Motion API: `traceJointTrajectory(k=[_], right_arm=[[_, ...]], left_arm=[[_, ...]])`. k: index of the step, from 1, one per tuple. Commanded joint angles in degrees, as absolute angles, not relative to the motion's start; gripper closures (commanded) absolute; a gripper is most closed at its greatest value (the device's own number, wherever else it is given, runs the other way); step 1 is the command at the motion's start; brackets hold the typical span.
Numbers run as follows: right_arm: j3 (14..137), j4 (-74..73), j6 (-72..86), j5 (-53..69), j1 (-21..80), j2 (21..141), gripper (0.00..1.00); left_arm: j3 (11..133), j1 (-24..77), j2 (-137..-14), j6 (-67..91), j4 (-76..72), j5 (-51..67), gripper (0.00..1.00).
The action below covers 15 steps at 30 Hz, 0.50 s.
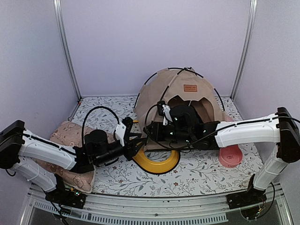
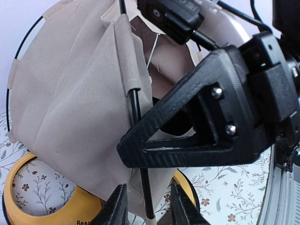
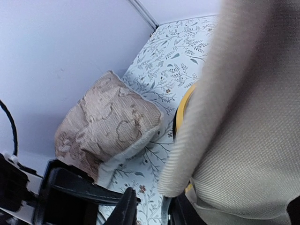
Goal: Set up the pet tent
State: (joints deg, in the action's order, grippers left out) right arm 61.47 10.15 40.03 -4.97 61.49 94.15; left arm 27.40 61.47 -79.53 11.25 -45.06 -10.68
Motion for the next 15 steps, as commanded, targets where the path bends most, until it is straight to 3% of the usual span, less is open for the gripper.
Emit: traceJointTrajectory(k=[1,15], right_arm=[[63.70,9.39,40.07,-4.36,61.83,93.86,0.62],[61.43,4.57,41.99,-3.64,61.83,88.33,0.25]], left_arm=[[29.55,60.02,-78.64,11.90,-43.14,-10.91,0.69],[32.76,59.32,-81.55,12.82,-37.99,-7.04,0.73]])
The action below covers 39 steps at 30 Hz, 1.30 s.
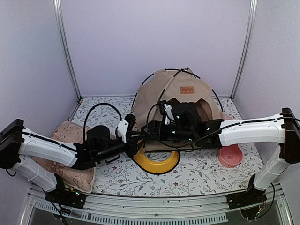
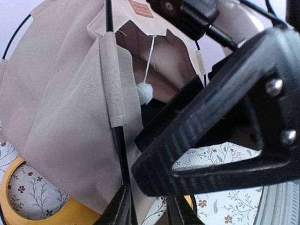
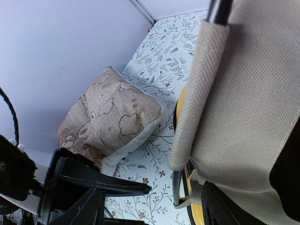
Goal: Set up the pet tent
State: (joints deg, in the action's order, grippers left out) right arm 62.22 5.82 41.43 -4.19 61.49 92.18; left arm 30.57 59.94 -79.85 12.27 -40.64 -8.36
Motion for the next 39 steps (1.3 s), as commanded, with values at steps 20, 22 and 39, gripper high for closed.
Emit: traceJointTrajectory(k=[20,22,39], right_arm=[[51.38,13.39,31.79,8.41,48.84,82.76,0.22],[52.78,15.08,30.73,11.00,48.13,85.08,0.22],[60.38,19.14,30.75,15.22,47.51,95.01,0.50]], left_arm=[[43.15,57.48,-87.58,12.77,-28.27,-12.53,0.84],[43.63,57.41,-87.29,12.96,-27.30,-12.91,0.85],[41.82,54.61,-82.46,15.03,-21.51,-11.14,0.84]])
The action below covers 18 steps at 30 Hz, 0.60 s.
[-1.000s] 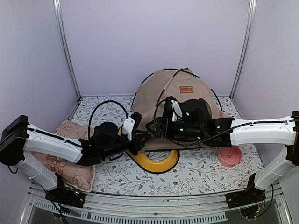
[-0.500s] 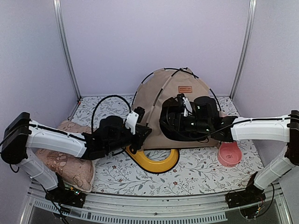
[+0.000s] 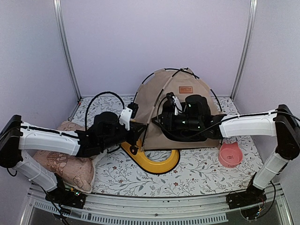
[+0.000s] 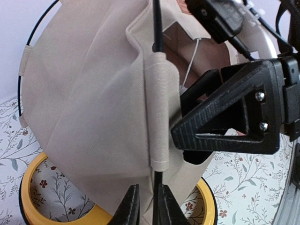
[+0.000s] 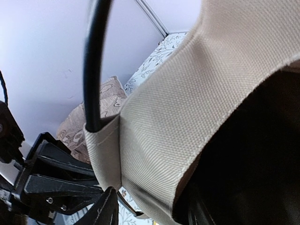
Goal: Set up the pet tent
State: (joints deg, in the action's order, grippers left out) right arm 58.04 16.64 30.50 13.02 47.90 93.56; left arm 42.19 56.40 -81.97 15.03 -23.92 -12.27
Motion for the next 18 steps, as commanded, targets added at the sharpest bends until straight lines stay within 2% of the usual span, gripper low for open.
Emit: traceJointTrajectory(k=[1,6,10,11,18], right_arm=[[60.55,19.16,30.88,15.36,47.48,95.13,0.53],[60.76,19.16,31.37,15.63,47.47,95.11,0.71],[60.87,19.16,31.87,15.64,47.46,95.10,0.80],[60.94,19.12,31.98,15.64,47.49,95.17,0.80],[61.75,18.92,32.38,15.97,47.46,95.95,1.00]], left_arm=[[42.26,54.36,-83.16,14.83,-21.40,-10.60,0.84],[43.90,53.74,-85.83,14.11,-21.51,-8.54,0.86],[44.31,53.68,-86.15,13.89,-22.44,-6.57,0.87],[44.25,53.62,-85.99,13.96,-22.44,-6.52,0.86],[41.59,53.53,-81.69,14.00,-21.45,-7.56,0.78]])
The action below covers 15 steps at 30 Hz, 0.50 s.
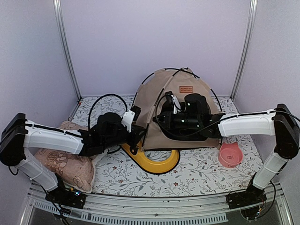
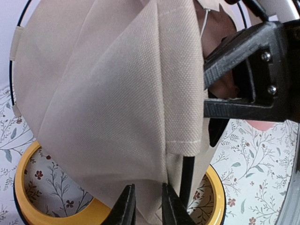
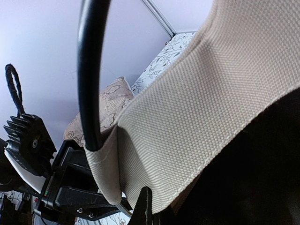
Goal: Set up the pet tent
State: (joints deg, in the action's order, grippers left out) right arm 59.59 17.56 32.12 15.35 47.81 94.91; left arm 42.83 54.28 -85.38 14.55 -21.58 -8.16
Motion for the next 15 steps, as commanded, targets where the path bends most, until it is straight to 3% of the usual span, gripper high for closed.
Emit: traceJointTrajectory(k=[1,15], right_arm=[[61.90,18.83,32.46,16.01,47.57,96.09,1.00],[63.08,17.85,32.84,16.09,47.47,96.35,1.00]], left_arm=[[41.00,53.54,-80.96,13.74,-21.54,-6.97,0.78],[41.71,53.53,-82.25,11.80,-21.72,-2.08,0.81]])
